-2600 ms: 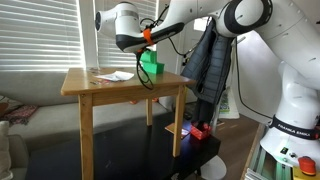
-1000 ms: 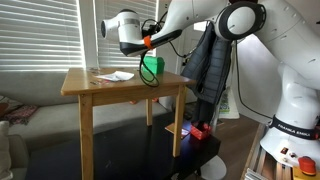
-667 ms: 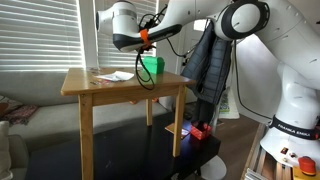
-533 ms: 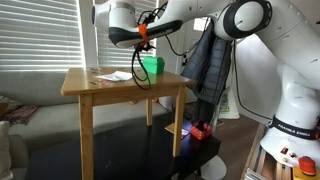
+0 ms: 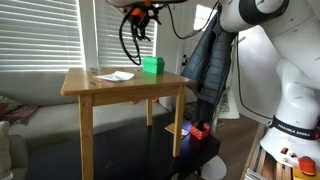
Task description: Close the green container
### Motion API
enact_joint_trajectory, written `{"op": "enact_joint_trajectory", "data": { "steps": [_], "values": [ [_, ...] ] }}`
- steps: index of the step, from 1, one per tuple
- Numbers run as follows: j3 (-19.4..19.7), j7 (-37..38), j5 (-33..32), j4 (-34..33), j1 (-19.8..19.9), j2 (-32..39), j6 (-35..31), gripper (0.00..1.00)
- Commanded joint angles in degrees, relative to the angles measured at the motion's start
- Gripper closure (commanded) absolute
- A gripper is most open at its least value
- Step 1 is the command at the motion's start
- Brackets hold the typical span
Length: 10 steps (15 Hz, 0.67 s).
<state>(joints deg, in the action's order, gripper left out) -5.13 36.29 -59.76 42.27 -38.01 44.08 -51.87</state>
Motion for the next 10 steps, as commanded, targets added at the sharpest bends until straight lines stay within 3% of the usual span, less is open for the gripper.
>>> {"op": "enact_joint_trajectory", "data": {
  "steps": [1, 10],
  "values": [
    [-3.9, -1.5, 5.9, -1.3, 1.1, -4.6, -0.7, 0.00],
    [-12.1, -4.7, 18.7, 2.5, 4.7, -15.6, -8.3, 0.00]
  ]
}}
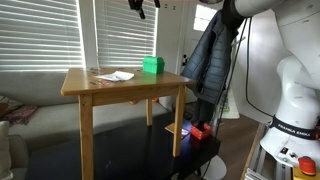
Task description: Close the green container
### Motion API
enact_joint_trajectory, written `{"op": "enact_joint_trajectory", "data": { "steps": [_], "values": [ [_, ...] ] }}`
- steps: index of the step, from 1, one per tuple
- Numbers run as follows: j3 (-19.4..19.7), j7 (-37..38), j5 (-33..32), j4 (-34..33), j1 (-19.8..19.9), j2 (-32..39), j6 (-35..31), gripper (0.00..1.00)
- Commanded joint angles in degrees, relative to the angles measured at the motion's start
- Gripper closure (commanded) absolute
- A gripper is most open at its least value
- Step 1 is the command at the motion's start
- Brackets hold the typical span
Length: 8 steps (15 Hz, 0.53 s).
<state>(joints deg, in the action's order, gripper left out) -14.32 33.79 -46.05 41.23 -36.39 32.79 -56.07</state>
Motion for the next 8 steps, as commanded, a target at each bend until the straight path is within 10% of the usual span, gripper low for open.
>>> {"op": "enact_joint_trajectory", "data": {
  "steps": [1, 8],
  "values": [
    [-3.7, -3.1, 6.7, 4.2, 4.1, -5.2, -5.6, 0.00],
    [-2.7, -2.3, 5.0, 0.8, 2.5, -2.6, -4.3, 0.00]
  ]
}}
